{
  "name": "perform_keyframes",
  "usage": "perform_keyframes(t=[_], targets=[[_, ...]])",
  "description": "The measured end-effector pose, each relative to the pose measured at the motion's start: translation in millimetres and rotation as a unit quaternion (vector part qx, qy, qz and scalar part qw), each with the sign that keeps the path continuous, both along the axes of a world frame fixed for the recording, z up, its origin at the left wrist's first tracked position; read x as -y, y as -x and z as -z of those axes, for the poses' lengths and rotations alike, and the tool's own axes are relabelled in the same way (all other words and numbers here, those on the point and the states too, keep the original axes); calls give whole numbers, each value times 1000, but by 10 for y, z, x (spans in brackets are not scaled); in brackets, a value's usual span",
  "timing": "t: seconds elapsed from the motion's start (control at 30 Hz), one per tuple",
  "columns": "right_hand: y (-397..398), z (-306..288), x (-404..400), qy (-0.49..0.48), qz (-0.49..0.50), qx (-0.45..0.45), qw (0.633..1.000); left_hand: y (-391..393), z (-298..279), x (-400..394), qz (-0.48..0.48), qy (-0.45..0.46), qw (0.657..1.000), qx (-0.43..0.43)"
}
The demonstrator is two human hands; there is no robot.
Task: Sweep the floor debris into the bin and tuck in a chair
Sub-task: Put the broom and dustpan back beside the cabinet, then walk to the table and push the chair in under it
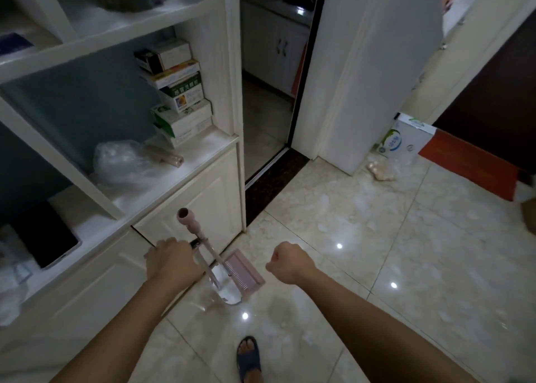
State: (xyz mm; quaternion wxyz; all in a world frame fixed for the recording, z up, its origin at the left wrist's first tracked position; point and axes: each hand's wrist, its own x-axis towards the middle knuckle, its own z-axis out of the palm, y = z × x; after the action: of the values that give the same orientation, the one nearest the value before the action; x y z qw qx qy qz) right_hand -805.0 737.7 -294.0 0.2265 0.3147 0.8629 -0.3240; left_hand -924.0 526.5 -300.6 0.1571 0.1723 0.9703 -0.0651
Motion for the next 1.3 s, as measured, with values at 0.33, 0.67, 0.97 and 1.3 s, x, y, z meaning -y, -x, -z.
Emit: perform_keyframes(t=[0.33,0.67,0.97,1.3], targets=[[-1635,-496,-680,-30,76,-26,996,-1356,-631,-1050,212,-65,957,188],[-4573,-890,-1044,-49,243,-41,968,-3820,-1096,-2328,378,-57,910,159],[-6766,-1068,-1224,-85,390,-34,916,-5866,-1104,-3171,533,-3,831,156],[-8639,-1146,-1191,-100,516,-37,850,-7770,-1275,-3836,632,37,743,219]])
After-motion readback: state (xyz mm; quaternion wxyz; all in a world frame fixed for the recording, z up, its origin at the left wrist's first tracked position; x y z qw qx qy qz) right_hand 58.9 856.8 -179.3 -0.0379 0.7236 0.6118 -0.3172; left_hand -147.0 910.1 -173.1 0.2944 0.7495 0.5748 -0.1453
